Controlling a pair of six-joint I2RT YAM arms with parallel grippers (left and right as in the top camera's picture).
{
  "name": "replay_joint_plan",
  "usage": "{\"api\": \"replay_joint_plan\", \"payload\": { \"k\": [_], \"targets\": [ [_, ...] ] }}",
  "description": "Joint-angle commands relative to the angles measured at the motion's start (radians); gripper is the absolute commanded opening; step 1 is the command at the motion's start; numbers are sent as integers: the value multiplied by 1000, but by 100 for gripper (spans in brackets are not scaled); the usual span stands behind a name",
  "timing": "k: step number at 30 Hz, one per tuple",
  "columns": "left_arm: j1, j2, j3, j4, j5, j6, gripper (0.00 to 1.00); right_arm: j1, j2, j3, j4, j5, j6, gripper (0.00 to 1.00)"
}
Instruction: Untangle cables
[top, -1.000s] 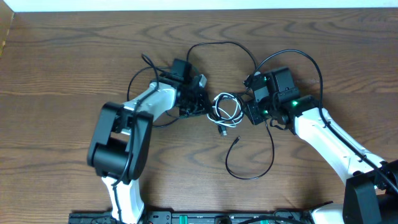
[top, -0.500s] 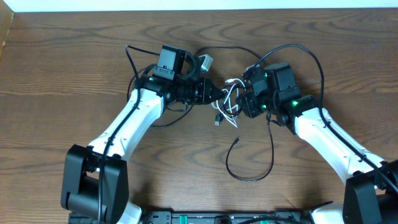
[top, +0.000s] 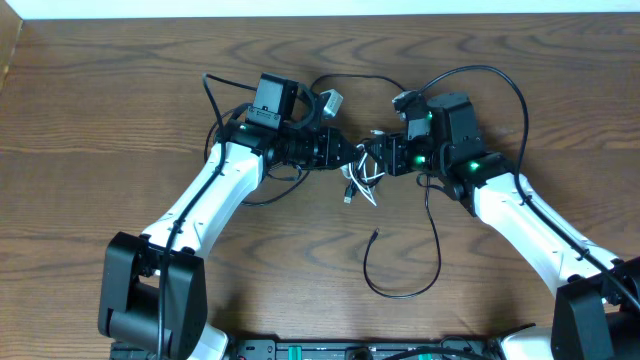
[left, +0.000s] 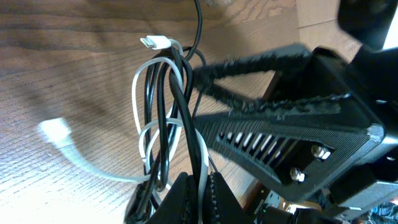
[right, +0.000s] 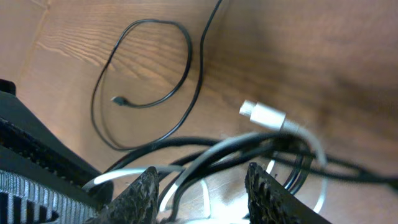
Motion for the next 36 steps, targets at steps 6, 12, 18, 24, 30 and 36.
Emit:
{"api": "replay_joint_plan", "payload": {
  "k": [6,12,18,24,30,36],
  "targets": [
    [2,-9,14,11,44,13,8,5,-18,14,-69,-42,360,39],
    [2,-9,14,48,154,-2,7,5,-17,14,-66,56,466,39],
    [2,-10,14,48,187,-29,7,5,-17,14,-5,71,523,32],
    [2,-10,14,48,249,-74,7,5,-16,14,107,71,529,23],
    [2,-10,14,69,293,-89,7,6,-17,14,117,71,524,13],
    [17,-10,17,90,302,-127,7,7,-16,13,-68,148,507,28]
  ]
}}
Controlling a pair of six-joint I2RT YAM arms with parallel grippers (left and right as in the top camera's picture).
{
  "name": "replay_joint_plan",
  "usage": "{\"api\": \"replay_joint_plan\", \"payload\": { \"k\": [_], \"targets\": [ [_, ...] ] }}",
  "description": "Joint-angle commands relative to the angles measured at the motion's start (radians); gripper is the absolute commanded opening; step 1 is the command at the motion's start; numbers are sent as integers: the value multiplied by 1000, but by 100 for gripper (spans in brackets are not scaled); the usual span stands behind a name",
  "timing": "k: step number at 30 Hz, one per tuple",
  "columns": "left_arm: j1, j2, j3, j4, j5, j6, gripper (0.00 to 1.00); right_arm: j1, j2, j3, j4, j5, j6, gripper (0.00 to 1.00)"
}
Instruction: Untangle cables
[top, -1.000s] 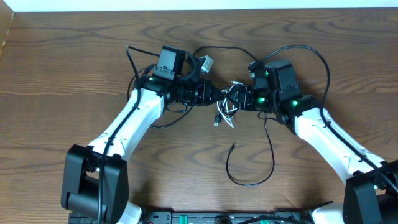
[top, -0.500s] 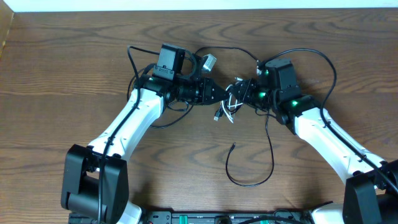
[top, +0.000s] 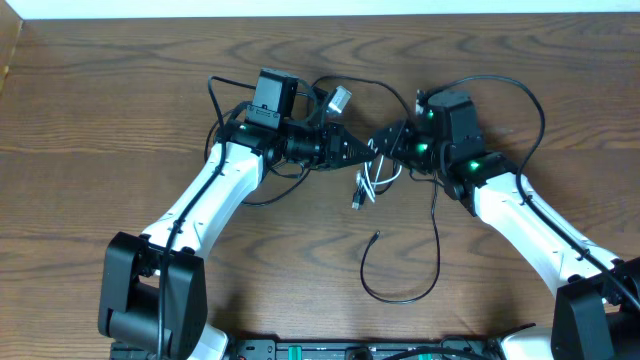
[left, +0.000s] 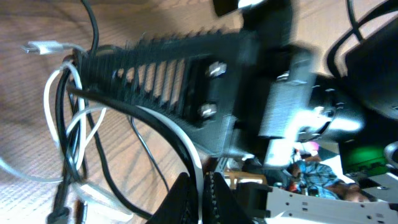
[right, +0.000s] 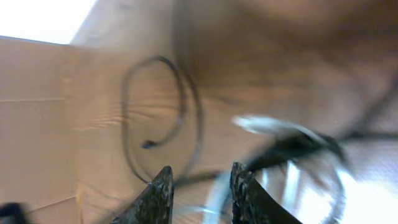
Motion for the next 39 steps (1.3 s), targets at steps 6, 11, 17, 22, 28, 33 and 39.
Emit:
{"api": "replay_joint_plan", "payload": {
  "k": [6,11,17,22,28,33,39],
  "targets": [
    [19,-17,19,13,47,-41,7,8,-1,-3,-60,74,-6,36],
    [19,-23,19,13,51,-42,7,8,2,-4,-35,72,101,44],
    [19,-23,19,13,51,-41,7,21,27,-21,-34,79,457,53],
    [19,-23,19,13,50,-41,7,43,56,-50,111,88,564,51],
    [19,-23,19,13,50,-41,7,48,56,-67,172,138,611,18],
    [19,-23,19,13,50,-40,7,48,56,-68,138,168,608,1],
    [19,-23,18,6,49,-18,7,23,56,-68,148,169,403,1]
  ]
}}
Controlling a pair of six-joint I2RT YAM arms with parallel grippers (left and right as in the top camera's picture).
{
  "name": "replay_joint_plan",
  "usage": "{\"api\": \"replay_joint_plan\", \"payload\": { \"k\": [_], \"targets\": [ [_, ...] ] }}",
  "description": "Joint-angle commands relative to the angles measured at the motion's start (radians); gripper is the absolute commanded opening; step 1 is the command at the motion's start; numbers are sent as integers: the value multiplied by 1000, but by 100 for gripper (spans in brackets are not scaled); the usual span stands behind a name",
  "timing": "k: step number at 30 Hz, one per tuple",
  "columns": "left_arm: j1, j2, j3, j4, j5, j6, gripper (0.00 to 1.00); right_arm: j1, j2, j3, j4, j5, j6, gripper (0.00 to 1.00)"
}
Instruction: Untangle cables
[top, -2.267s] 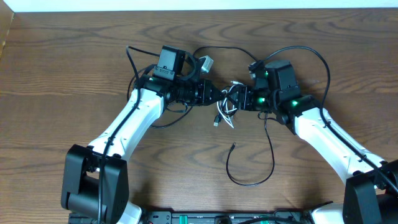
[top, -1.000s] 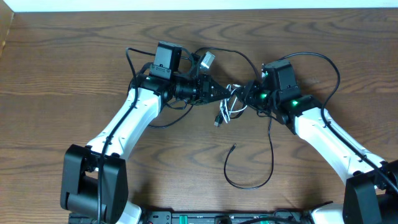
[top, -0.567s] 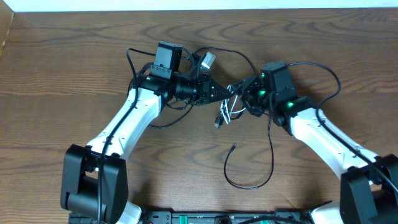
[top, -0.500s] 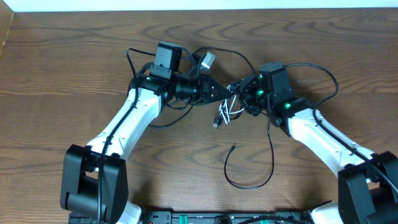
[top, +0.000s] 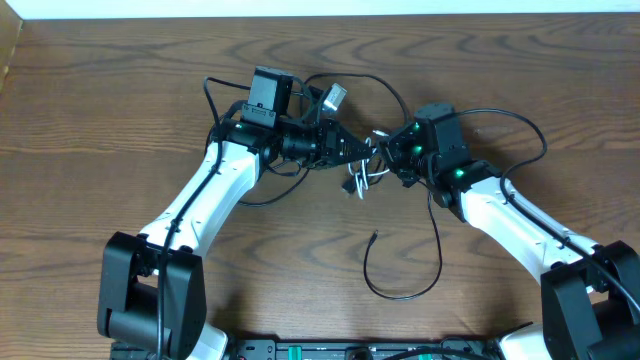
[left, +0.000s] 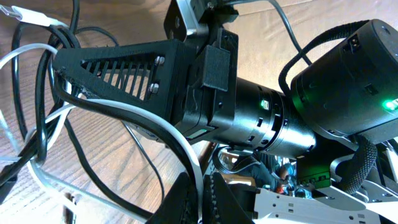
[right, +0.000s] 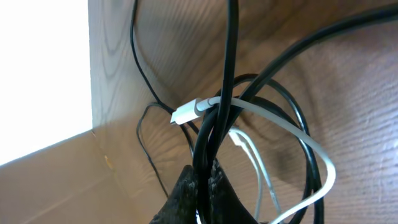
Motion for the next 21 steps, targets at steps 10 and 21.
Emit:
{"api": "replay_joint_plan", "payload": {
  "k": [10,21],
  "targets": [
    [3,-23,14,-390,-796,216,7,-206,-25,-10,-24,-126,-341,1],
    [98,-23,13,-480,-1057,181,7,-484,-140,-9,-72,-348,-401,1]
  ]
}}
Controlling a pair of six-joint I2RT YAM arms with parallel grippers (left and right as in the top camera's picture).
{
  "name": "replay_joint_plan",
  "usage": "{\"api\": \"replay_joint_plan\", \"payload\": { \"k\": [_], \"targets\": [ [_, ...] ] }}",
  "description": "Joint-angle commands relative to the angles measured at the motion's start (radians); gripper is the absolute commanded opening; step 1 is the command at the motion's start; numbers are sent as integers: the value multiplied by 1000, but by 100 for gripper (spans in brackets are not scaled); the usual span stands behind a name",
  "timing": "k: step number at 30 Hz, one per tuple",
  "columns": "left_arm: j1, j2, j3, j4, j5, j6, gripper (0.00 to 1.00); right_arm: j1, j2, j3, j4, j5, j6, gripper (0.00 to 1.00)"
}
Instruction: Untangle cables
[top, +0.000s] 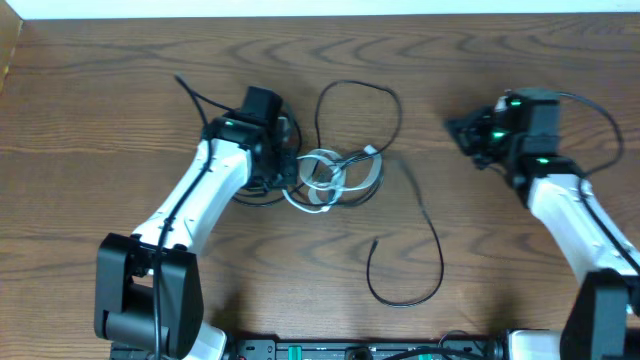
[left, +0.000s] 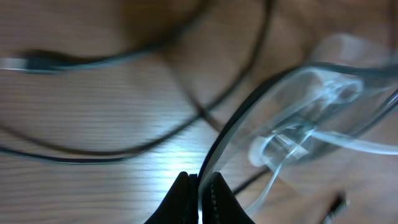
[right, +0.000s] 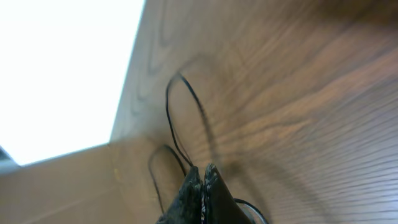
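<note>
A white cable (top: 325, 172) lies coiled on the table at centre left, seen blurred in the left wrist view as a white cable (left: 298, 127). My left gripper (top: 290, 168) sits at the coil's left edge; the left gripper (left: 199, 177) is shut on a white strand. A thin black cable (top: 436, 240) loops above the coil and curls down to a free end near the front. My right gripper (top: 460, 128) is far to the right. In its wrist view the right gripper (right: 203, 168) is shut, with a thin black cable (right: 177, 115) leaving its tips.
Another black cable (top: 203, 98) runs around and under the left arm, also visible as dark strands (left: 124, 149) on the wood. The table's back edge (top: 320, 14) meets a white wall. A cable (top: 600, 115) loops by the right arm.
The two grippers were nearly touching at the bundle in mid-table. Now the right gripper is well to the right, the left one further left, and the white coil lies spread on the table.
First both grippers met at the hanging bundle, the left shut on strands and the right's fingers apart around them. Then the right fingers stood closer, then shut on a black strand. Now the arms are apart, white coil by the left gripper and black cable stretched right.
</note>
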Motion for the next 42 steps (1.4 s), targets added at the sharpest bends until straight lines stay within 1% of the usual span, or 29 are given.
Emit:
{"api": "replay_joint_plan", "payload": {
  "k": [1,4,5,7,8,9,11,12,14,15,16,19,21,22,24,27,33,34,36,37,38,39,41,42],
  "targets": [
    [52,-22,6,-3,-94,-6,7,-89,-61,-2,-29,-76,-44,1],
    [82,-22,6,1,-71,-6,7,-139,-77,-2,-61,-80,-68,1],
    [86,-22,7,5,-32,-3,7,-143,-78,-2,-67,-94,-86,1],
    [86,-22,7,26,90,46,7,-126,-78,-2,-80,-143,-162,1],
    [83,-22,7,44,166,68,7,-111,-78,-2,-86,-168,-211,6],
    [79,-22,7,63,238,81,7,-92,-78,-2,-92,-192,-272,13],
    [71,-22,6,107,426,127,7,-41,-78,-2,-108,-222,-407,34],
    [66,-22,7,131,553,163,7,-10,-78,-2,-122,-221,-472,41],
    [58,-22,8,180,788,204,8,43,-77,-2,-133,-220,-572,51],
    [58,-22,8,213,893,209,8,75,-74,-2,-132,-217,-609,55],
    [58,-22,8,239,961,208,7,91,-73,-2,-130,-212,-612,57],
    [58,-22,8,303,1133,196,8,139,-71,-2,-111,-197,-608,60],
    [55,-22,8,325,1211,196,8,170,-66,-2,-78,-186,-571,62],
    [51,-22,8,329,1229,194,7,188,-61,-2,-70,-148,-529,65],
    [44,-22,8,331,1243,192,7,220,-52,-2,-72,-63,-427,65],
    [29,-22,8,331,1243,188,7,270,-22,-2,-66,21,-304,62],
    [-17,-22,8,343,1242,189,7,344,73,-2,21,31,-105,61],
    [-22,-22,8,346,1242,189,8,350,90,-2,37,31,-68,59],
    [-30,-22,8,346,1242,189,7,355,116,-2,59,35,-12,50],
    [-32,-22,8,346,1242,188,7,356,132,-2,69,43,26,41],
    [-32,-22,8,346,1242,188,7,356,140,-2,71,48,46,37],
    [-32,-22,8,346,1242,187,7,356,147,-2,71,53,73,34],
    [-32,-22,8,346,1242,185,7,354,158,-2,71,53,140,35],
    [-32,-22,8,346,1241,185,7,354,159,-2,71,53,164,38]
  ]
}}
